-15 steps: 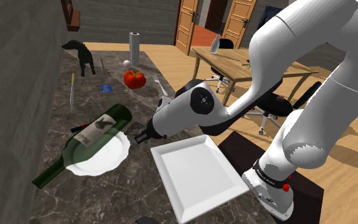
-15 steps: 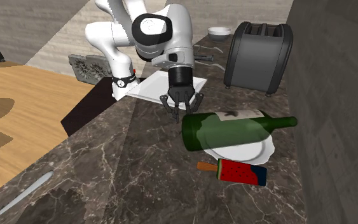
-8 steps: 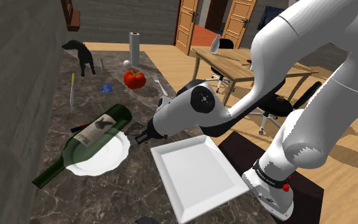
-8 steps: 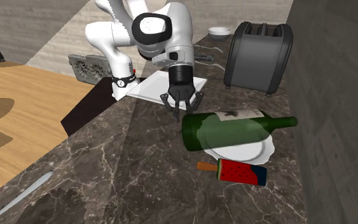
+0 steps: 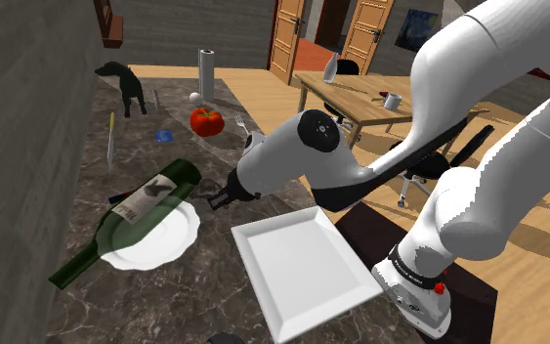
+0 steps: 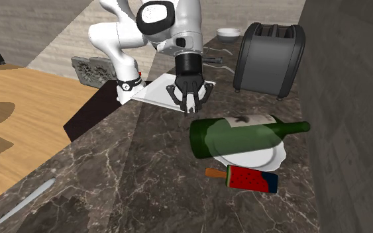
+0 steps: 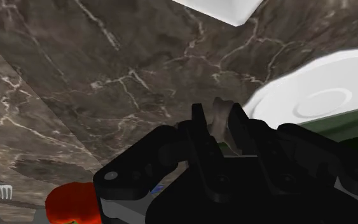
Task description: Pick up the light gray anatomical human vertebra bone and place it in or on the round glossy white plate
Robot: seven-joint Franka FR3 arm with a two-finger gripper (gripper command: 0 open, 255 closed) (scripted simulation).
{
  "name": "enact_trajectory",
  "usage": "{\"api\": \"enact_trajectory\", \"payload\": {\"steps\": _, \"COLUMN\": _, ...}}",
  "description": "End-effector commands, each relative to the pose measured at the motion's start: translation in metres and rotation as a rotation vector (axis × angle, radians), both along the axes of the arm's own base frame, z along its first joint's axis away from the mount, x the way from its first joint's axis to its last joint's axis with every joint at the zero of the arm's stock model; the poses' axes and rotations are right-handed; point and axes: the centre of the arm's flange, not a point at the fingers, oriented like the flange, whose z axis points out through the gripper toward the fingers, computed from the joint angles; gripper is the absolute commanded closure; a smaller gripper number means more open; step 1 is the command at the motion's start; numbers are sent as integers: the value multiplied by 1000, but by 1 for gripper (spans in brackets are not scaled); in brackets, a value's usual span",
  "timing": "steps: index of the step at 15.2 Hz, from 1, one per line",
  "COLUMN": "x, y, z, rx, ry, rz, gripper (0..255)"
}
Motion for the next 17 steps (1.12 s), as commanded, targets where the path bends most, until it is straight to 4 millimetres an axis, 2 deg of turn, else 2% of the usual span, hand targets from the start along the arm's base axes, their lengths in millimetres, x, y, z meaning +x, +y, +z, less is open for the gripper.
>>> {"api": "enact_trajectory", "payload": {"steps": 1, "x": 0, "y": 0, "z": 11, "rx": 1, "ry": 1, "rz": 0, "gripper": 255}}
{"api": "enact_trajectory", "payload": {"steps": 7, "x": 0, "y": 0, "z": 40, "rx": 1, "ry": 1, "rz": 0, "gripper": 255}}
{"api": "enact_trajectory", "payload": {"steps": 16, "x": 24, "y": 117, "z": 39, "rx": 1, "ry": 1, "rz": 0, "gripper": 255}}
{"api": "enact_trajectory", "payload": {"steps": 17, "x": 28, "y": 136, "z": 39, "rx": 1, "ry": 1, "rz": 0, "gripper": 255}}
